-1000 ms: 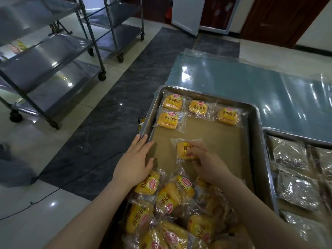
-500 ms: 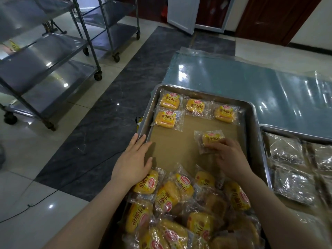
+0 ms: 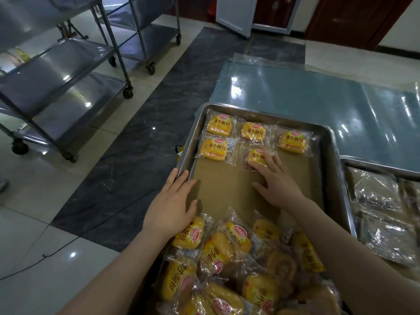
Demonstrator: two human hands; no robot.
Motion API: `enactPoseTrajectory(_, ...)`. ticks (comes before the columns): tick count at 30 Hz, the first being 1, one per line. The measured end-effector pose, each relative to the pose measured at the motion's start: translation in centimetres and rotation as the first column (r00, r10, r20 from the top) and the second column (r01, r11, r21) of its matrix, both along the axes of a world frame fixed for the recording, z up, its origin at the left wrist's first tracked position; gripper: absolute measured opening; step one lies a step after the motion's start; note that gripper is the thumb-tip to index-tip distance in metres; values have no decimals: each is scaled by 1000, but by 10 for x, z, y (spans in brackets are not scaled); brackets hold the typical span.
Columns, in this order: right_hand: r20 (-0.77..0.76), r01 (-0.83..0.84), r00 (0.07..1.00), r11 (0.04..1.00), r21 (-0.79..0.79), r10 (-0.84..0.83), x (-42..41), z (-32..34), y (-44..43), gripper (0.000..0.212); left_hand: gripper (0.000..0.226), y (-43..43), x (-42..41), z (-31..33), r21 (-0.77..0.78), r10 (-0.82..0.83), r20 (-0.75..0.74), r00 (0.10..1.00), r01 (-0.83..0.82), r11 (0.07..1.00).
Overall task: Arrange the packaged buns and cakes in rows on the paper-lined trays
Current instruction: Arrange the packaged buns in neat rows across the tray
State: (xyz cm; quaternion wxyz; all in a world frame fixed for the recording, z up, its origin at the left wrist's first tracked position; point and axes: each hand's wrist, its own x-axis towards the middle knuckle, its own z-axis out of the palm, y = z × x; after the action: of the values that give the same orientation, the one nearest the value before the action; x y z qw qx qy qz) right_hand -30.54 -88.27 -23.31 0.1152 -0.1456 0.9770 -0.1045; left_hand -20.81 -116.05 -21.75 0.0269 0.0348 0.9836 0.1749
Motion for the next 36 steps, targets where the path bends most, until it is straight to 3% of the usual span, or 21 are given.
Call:
enactPoseTrajectory(5, 25, 13, 1000, 1000, -22, -13, -8, 1, -10, 63, 55, 0, 0, -1, 0, 1, -10, 1000, -1, 1000)
enactPoseTrajectory(8, 8, 38, 999, 993, -112, -38, -1, 11, -10, 59, 55, 0, 1, -2, 8, -6, -23, 1000, 6, 1000)
enactPoseTrajectory(11, -22, 145, 987, 949, -281, -157, 17, 26, -4, 37, 55, 0, 1, -3, 4, -15, -38, 999, 16, 1000)
enactPoseTrajectory(13, 101, 211, 977, 933, -293, -189, 34, 35, 6, 12, 55, 0, 1, -3, -23, -40, -53, 998, 39, 999)
enactPoseTrajectory(16, 363, 185, 924, 972, -147, -121, 62, 43, 18, 19, 56, 1, 1, -1, -77, -81, -78, 994, 75, 994)
enactPoseTrajectory(18, 446, 145, 892, 981, -128, -74, 75, 45, 20, 22, 57, 2, 1, 0, -96, -91, -84, 992, 82, 992)
enactPoseTrajectory(21, 411, 229, 901, 956, -186, -135, 83, 49, 23, 17, 58, 2, 2, 0, -120, -98, -75, 992, 88, 989)
enactPoseTrajectory(24, 329, 442, 885, 817, -370, -329, 86, 58, 27, 17, 57, 3, 2, 2, -102, -102, -65, 993, 95, 990)
enactPoseTrajectory(27, 301, 510, 860, 660, -552, -412, 92, 72, 28, 25, 52, 3, 6, 8, -48, -105, -96, 990, 101, 994)
enactPoseTrajectory(31, 294, 467, 881, 590, -658, -370, 98, 91, 22, 27, 47, 15, 8, 24, 102, -103, -159, 982, 120, 988)
enactPoseTrajectory(33, 276, 421, 905, 586, -692, -324, 101, 102, 15, 24, 51, 36, 12, 40, 296, -113, -72, 991, 129, 946)
enactPoseTrajectory(36, 230, 346, 937, 614, -709, -263, 107, 115, 7, 26, 55, 71, 21, 61, 554, -253, 157, 955, 127, 822)
